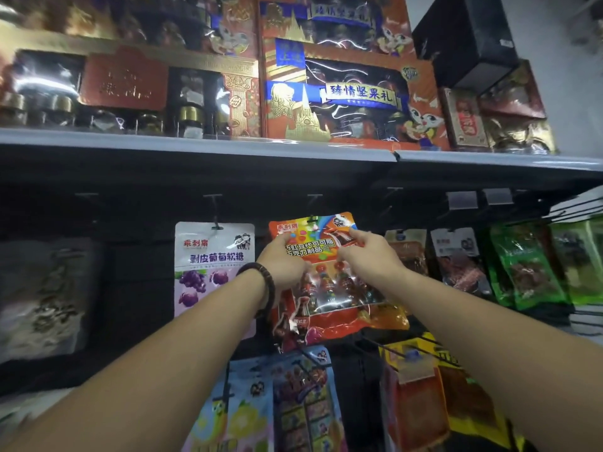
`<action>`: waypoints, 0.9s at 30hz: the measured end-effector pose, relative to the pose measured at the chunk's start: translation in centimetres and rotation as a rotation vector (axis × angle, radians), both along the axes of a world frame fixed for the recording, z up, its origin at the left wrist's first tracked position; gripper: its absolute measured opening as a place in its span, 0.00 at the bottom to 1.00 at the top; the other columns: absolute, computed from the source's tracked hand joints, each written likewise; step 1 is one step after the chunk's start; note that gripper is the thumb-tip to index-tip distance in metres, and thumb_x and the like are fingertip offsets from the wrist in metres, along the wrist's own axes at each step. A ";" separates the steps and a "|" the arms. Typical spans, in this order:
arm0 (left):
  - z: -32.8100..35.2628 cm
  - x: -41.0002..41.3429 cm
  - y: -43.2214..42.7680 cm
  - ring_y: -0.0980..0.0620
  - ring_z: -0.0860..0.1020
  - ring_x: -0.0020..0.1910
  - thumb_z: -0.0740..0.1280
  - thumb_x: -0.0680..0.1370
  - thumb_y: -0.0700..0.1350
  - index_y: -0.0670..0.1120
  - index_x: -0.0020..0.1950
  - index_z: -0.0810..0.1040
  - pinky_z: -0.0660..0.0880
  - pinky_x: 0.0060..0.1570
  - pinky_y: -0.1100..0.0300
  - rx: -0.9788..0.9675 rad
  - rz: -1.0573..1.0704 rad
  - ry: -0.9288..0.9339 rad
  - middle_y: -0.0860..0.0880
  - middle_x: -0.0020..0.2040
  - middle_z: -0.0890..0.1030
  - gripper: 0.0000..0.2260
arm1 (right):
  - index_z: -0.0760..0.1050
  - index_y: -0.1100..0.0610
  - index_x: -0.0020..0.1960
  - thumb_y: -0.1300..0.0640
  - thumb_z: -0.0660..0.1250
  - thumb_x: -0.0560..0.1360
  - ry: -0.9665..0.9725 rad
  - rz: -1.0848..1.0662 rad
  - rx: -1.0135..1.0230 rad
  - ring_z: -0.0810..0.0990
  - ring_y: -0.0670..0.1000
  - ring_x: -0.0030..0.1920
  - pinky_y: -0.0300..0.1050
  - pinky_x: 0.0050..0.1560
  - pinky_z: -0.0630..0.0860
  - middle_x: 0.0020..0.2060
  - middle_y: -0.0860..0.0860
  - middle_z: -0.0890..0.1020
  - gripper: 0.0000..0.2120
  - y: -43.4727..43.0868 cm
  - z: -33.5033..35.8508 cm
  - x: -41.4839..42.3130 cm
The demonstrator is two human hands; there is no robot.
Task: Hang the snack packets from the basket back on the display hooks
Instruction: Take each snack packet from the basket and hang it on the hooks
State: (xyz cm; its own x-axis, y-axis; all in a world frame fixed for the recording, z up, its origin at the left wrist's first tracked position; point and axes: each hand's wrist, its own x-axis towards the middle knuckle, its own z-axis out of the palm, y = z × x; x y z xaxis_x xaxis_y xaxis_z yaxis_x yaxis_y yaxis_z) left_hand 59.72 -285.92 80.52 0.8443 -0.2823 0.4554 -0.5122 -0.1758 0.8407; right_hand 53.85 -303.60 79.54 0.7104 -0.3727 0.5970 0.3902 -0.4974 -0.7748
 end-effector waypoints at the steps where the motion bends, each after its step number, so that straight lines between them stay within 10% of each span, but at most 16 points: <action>1: 0.1 0.1 0.0 0.44 0.85 0.57 0.72 0.80 0.37 0.58 0.82 0.62 0.84 0.57 0.42 0.004 0.008 -0.003 0.46 0.64 0.81 0.36 | 0.64 0.48 0.84 0.55 0.72 0.81 0.022 0.006 -0.004 0.90 0.49 0.44 0.46 0.41 0.87 0.53 0.49 0.83 0.34 -0.1 0.2 0.2; 10: -1.7 1.2 0.4 0.48 0.83 0.50 0.75 0.76 0.35 0.57 0.83 0.62 0.81 0.42 0.56 0.121 0.142 -0.147 0.52 0.61 0.78 0.40 | 0.63 0.45 0.84 0.56 0.73 0.79 0.126 -0.041 -0.206 0.87 0.52 0.50 0.46 0.47 0.85 0.59 0.51 0.83 0.36 -0.5 -0.5 4.3; 15: -3.4 1.4 0.8 0.50 0.83 0.51 0.75 0.77 0.37 0.59 0.85 0.57 0.82 0.50 0.54 0.186 0.171 -0.183 0.51 0.60 0.82 0.43 | 0.69 0.47 0.81 0.58 0.71 0.78 0.206 -0.097 -0.365 0.86 0.53 0.50 0.44 0.42 0.85 0.65 0.54 0.81 0.33 -0.6 -2.0 5.7; 20: -5.5 -2.7 2.6 0.54 0.78 0.41 0.72 0.81 0.43 0.52 0.81 0.64 0.72 0.32 0.66 0.436 0.272 -0.202 0.51 0.55 0.79 0.31 | 0.74 0.51 0.72 0.53 0.71 0.76 0.272 -0.190 -0.519 0.82 0.56 0.56 0.53 0.56 0.84 0.64 0.54 0.81 0.25 0.2 -4.6 0.9; 27: -16.4 -12.3 6.3 0.55 0.82 0.49 0.70 0.80 0.50 0.55 0.52 0.82 0.78 0.50 0.61 0.680 0.074 -0.290 0.54 0.51 0.85 0.02 | 0.76 0.48 0.62 0.48 0.71 0.81 0.377 -0.020 -0.640 0.82 0.54 0.47 0.46 0.40 0.77 0.48 0.48 0.80 0.11 5.2 -14.8 -10.7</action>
